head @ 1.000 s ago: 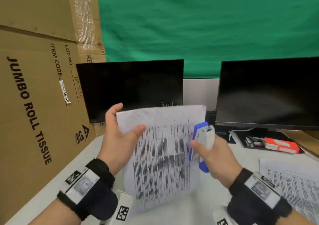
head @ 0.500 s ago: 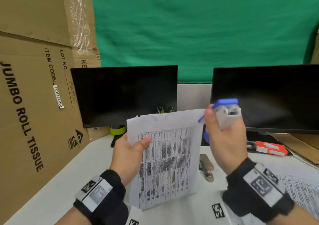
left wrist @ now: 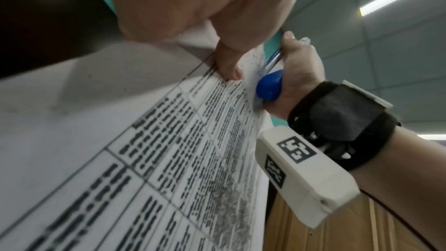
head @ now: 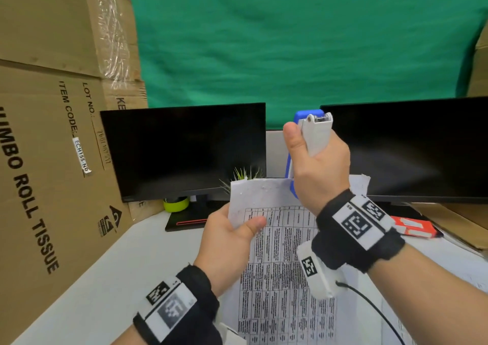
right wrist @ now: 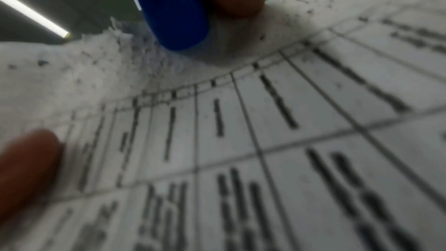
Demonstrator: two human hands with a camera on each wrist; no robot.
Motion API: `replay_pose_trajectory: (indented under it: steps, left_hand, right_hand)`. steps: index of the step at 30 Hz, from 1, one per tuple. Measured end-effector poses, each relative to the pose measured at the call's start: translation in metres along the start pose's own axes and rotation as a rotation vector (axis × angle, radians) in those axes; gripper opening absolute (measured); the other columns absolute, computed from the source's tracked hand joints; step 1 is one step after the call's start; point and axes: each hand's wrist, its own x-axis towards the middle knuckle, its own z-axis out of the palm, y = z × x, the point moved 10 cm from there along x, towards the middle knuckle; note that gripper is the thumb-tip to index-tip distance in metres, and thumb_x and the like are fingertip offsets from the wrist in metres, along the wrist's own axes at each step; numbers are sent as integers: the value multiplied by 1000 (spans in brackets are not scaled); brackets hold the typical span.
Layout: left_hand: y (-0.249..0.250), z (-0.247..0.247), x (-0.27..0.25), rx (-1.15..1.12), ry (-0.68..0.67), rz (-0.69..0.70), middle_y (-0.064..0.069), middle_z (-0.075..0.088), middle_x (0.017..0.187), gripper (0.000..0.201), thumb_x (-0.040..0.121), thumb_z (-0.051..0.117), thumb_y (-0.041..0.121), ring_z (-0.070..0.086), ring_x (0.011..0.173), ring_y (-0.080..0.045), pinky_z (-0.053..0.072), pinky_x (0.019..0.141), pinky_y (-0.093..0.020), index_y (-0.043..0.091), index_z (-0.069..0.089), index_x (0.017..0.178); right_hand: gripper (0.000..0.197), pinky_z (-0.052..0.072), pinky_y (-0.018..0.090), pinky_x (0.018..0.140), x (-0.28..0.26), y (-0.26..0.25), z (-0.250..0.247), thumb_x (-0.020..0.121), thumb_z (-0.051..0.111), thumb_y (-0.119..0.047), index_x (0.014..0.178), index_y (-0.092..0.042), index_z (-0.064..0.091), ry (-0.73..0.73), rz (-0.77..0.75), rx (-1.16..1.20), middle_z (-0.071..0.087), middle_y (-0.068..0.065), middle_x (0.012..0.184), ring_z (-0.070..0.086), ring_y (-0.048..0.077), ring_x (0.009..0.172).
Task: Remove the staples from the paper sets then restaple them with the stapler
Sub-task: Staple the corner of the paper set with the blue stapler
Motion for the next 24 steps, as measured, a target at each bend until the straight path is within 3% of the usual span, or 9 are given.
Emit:
replay_pose_trajectory:
  steps: [4,6,9,12,14,16,19,21,24]
  left_hand:
    - [-32,9,8,34,-2,-135,1,76,91,14,93,62,12,73,85,-17,58,82,-41,22,66,100]
    - [-58,11,12,59,-1,-225,-3,76,92,14,93,63,11,73,86,-21,56,86,-47,15,68,105]
    - [-95,-11,18,84,82,-337,-8,76,88,13,92,64,9,73,82,-27,56,84,-48,7,69,104]
    - [-118,-46,25,121,165,-405,-9,75,90,12,90,66,8,71,85,-30,54,88,-47,5,70,102]
    - [-126,-67,31,151,206,-423,-9,74,94,13,89,68,9,69,88,-30,53,89,-44,4,69,101]
    - [-130,-82,37,165,227,-441,-8,72,95,13,91,67,12,66,88,-29,50,88,-40,4,66,101]
    - [-138,-96,46,161,237,-485,-6,69,94,12,92,65,16,62,95,-30,43,94,-41,5,63,97]
    - [-148,-101,55,145,232,-514,-7,72,102,21,89,69,19,63,102,-32,42,101,-49,5,63,104]
    - [-161,-100,65,109,206,-539,-8,74,102,24,88,69,17,66,101,-35,43,101,-55,5,64,108]
  right_hand:
    - [33,45,31,63,0,38,19,90,56,-47,70,-21,52,-207,222,-106,55,-5,65,54,15,64]
    - [32,42,29,61,-8,58,16,91,57,-43,70,-19,52,-205,348,-30,52,-4,63,49,13,59]
    - [34,40,29,59,-17,92,-14,91,56,-41,69,-15,51,-111,487,-47,50,-1,61,45,14,55]
    - [33,42,32,65,-43,162,-50,87,62,-40,74,-10,56,-143,742,-175,56,7,71,50,22,64]
    - [39,43,31,67,-68,214,-69,86,64,-39,95,-1,61,-254,908,-374,59,12,82,54,24,70]
    - [49,43,28,69,-92,255,-74,88,62,-35,112,6,56,-479,1016,-609,58,13,91,56,25,77]
    - [35,45,25,75,-114,299,-64,90,57,-30,111,-3,56,-747,1030,-848,56,9,95,56,24,86]
    - [27,47,27,80,-118,324,-52,92,52,-28,107,-7,59,-815,980,-941,63,9,103,62,26,96]
    - [37,44,30,93,-114,336,-32,99,41,-30,126,-6,49,-838,934,-983,57,12,129,56,28,118]
